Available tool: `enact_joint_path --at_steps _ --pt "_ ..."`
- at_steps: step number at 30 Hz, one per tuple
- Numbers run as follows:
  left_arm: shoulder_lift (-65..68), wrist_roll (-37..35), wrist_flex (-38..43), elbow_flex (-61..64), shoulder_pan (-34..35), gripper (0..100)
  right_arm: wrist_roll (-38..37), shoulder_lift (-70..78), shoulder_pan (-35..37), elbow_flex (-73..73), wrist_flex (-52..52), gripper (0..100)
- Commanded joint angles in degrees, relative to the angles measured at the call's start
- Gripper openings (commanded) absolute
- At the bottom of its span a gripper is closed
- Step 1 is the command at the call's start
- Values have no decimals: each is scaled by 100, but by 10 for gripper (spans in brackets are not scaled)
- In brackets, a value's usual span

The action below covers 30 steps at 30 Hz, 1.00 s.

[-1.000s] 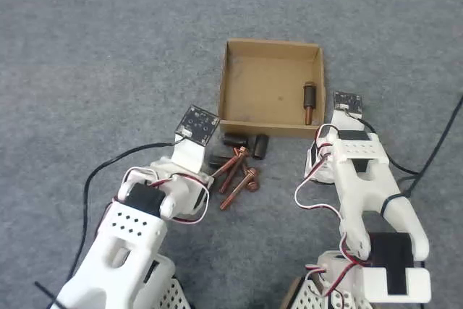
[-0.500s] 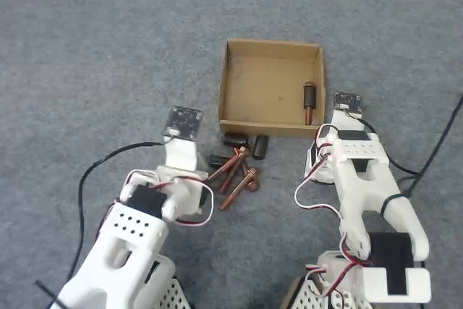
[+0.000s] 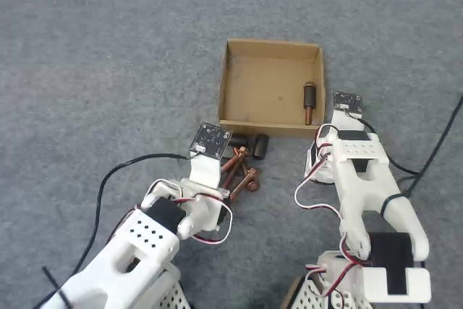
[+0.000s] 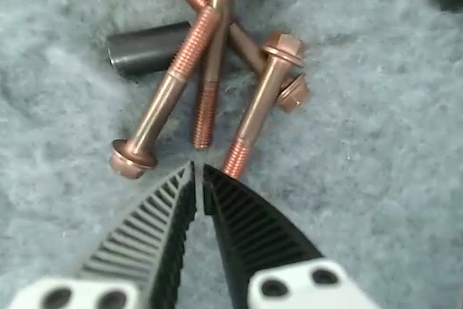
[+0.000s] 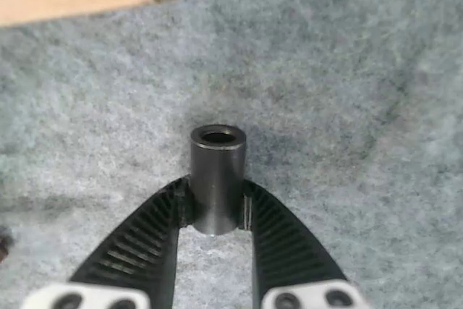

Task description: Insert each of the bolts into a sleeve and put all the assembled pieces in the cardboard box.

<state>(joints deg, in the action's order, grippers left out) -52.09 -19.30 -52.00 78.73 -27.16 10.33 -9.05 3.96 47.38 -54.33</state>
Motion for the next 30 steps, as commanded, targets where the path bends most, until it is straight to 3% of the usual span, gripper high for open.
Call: enact_joint_path --at_steps 1,10,25,30 --pt "53 -88 466 75 -35 10 -88 -154 -31 -53 40 7" --pt "53 -88 475 40 343 10 -88 -154 -31 -44 22 7" --pt "62 -88 484 -22 325 10 -88 -154 -31 -44 48 7" --pt "879 -97 536 -356 352 10 -79 -154 -31 -44 57 7"
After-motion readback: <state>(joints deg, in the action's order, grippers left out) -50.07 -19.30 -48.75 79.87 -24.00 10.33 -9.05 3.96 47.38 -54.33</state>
